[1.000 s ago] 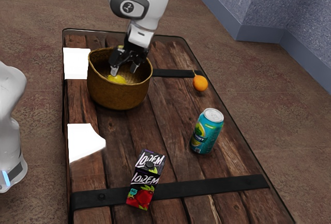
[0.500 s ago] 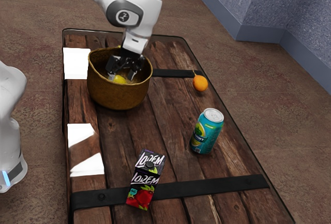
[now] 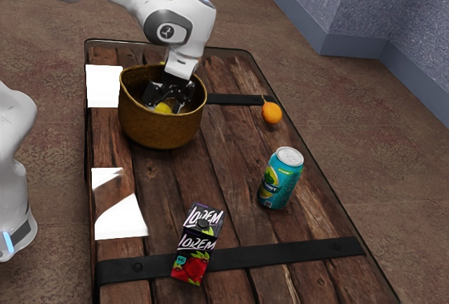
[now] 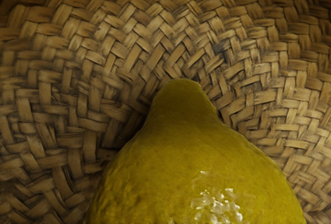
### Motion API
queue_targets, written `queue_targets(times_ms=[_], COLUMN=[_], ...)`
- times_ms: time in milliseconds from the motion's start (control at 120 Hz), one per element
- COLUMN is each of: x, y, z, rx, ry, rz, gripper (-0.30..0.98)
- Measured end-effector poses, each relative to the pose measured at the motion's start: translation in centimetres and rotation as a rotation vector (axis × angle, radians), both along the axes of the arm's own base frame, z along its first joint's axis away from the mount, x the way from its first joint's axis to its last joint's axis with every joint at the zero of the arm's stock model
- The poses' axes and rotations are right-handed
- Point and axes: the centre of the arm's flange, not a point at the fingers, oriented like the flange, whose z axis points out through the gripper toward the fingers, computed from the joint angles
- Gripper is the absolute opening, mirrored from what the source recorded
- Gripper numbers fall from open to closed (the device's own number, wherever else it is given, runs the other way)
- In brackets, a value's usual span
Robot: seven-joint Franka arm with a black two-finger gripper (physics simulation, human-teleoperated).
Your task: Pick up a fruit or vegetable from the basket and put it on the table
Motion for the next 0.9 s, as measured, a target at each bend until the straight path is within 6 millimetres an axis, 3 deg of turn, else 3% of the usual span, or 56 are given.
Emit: queue_targets(times_ms=[500, 642, 850, 900], x=[0.1, 0.4, 0.8, 0.9], y=[0.4, 0.5, 0.7, 0.8], z=[-2.1, -2.0, -1.3, -0.8], rx=[-0.012, -0.013, -0.009, -0.008], ry=[0.008, -0.01, -0.041, -0.05], rz=[0.004, 0.014, 0.025, 0.028], gripper=[0.69, 0.44, 0.41, 0.25])
